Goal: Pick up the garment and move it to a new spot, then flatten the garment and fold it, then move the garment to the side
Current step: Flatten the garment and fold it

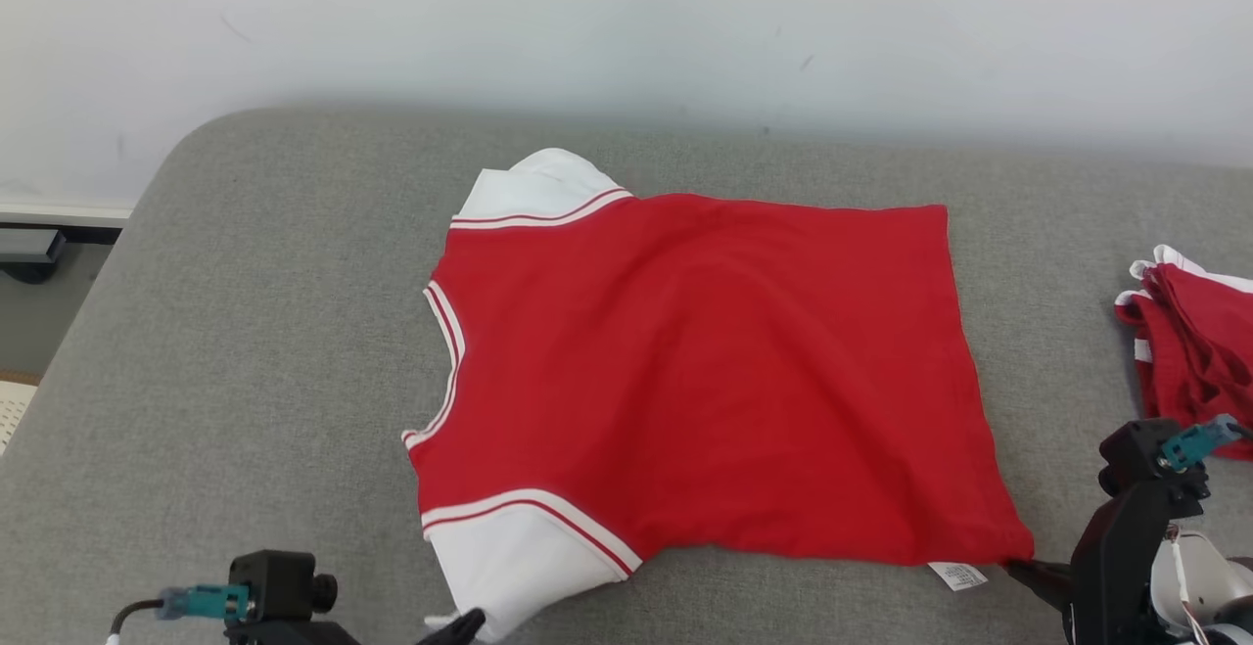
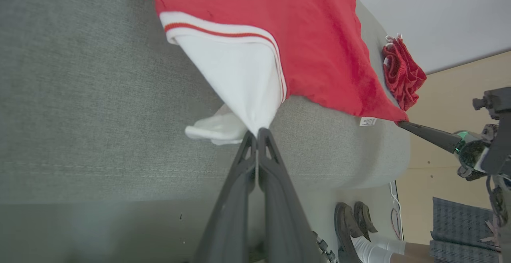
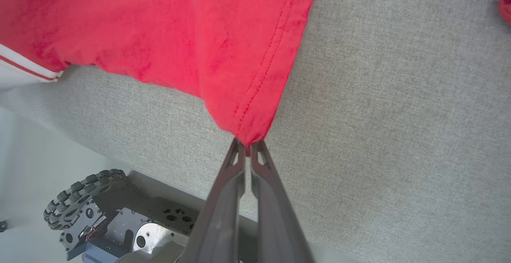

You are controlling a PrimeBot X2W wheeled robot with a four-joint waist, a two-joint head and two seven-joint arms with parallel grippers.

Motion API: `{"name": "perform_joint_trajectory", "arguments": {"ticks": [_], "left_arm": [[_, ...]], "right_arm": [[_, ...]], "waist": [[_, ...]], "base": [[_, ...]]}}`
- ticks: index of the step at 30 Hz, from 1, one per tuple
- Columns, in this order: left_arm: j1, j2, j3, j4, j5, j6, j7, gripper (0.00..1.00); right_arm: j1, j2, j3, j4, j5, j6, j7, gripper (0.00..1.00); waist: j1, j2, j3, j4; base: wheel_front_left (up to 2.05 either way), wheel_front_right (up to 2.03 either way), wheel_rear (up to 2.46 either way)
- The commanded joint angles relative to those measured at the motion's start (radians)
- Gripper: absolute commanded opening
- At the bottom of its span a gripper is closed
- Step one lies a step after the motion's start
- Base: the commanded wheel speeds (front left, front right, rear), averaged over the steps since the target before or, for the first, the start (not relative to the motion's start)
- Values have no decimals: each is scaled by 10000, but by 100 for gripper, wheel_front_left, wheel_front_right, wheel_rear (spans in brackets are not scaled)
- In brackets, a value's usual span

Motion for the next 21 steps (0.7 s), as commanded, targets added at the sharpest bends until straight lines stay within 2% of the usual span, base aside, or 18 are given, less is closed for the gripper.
{"name": "perform_joint_trajectory", "arguments": {"ticks": [1,11,16,21], "left_arm": [[234,137,18,-283,-206,54,176,0],[1055,547,242,-2019,-932,300,961,0],[1071,312,538,-2500,-1461,311,881,0],[367,49,629,-2176,-1537,305,787,0]], "right_arm": [[183,38,-140,-139,125,-5,109,0],[1023,189,-562,-1038,506,-5,831,0],[1225,320,-822,-1534,790,-3,942,0],[764,513,-957,-1698,865,-5,629,0]], "waist": [[0,0,17,22],[0,0,40,55],[0,0,126,37],[0,0,292,54]], "base": [[0,0,0],[0,0,0],[0,0,0],[0,0,0]]}}
